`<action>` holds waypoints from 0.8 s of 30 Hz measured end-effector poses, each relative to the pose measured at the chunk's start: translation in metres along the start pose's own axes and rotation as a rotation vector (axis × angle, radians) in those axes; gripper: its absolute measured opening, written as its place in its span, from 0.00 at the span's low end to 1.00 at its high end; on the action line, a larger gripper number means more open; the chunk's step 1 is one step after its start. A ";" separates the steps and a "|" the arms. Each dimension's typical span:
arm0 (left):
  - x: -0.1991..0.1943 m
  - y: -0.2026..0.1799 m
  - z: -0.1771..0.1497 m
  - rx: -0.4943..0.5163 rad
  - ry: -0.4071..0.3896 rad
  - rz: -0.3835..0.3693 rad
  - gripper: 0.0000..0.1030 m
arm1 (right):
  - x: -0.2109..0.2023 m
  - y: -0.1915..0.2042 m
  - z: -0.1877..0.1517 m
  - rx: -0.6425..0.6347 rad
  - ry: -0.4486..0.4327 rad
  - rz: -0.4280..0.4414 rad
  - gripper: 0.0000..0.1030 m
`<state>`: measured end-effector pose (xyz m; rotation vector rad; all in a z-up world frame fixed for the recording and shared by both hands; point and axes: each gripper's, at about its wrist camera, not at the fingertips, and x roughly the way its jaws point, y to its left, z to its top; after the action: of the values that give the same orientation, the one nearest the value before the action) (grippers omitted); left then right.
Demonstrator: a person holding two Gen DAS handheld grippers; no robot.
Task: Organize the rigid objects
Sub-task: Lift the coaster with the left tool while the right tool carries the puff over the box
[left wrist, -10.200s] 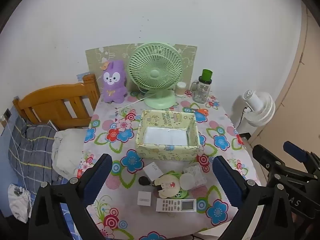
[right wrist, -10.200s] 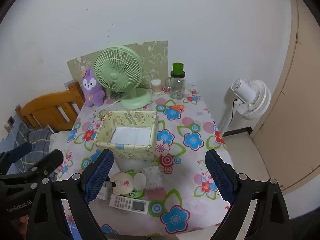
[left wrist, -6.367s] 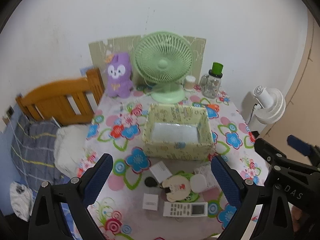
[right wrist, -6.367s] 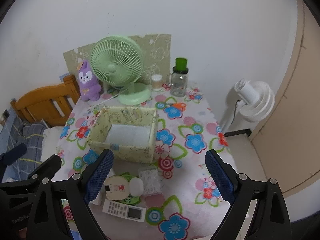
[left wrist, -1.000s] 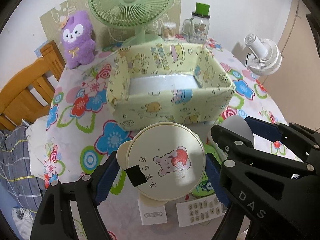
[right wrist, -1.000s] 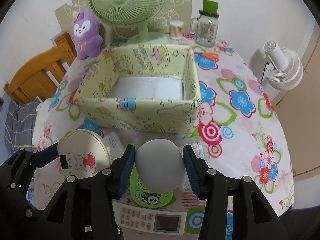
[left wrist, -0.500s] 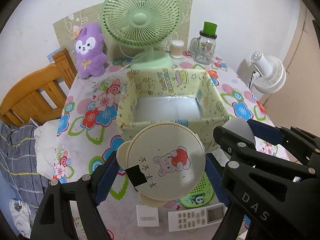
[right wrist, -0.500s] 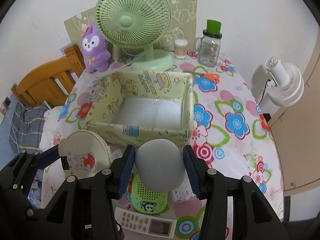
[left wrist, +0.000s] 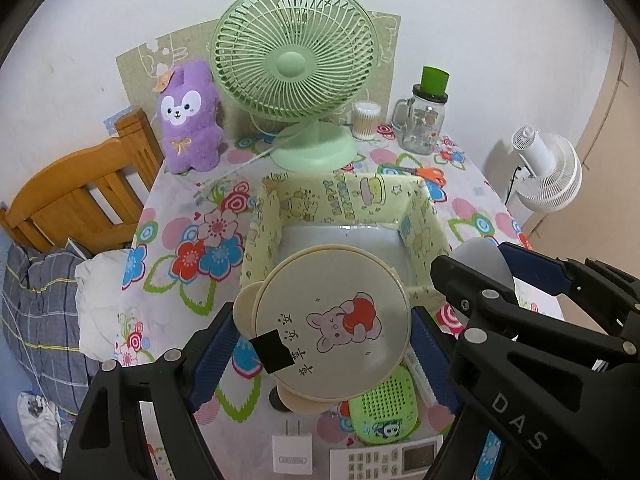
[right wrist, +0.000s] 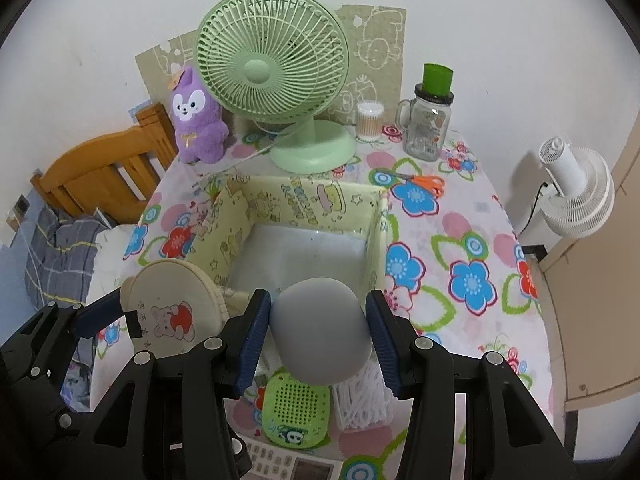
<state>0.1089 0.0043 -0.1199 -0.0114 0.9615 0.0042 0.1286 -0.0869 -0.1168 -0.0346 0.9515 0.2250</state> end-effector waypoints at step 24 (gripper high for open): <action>0.047 0.002 0.047 0.000 0.012 0.006 0.83 | 0.049 -0.018 0.049 0.008 0.035 0.021 0.51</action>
<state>0.1747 0.0067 -0.1315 -0.0088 0.9738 0.0100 0.1987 -0.0894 -0.1293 -0.0218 0.9877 0.2405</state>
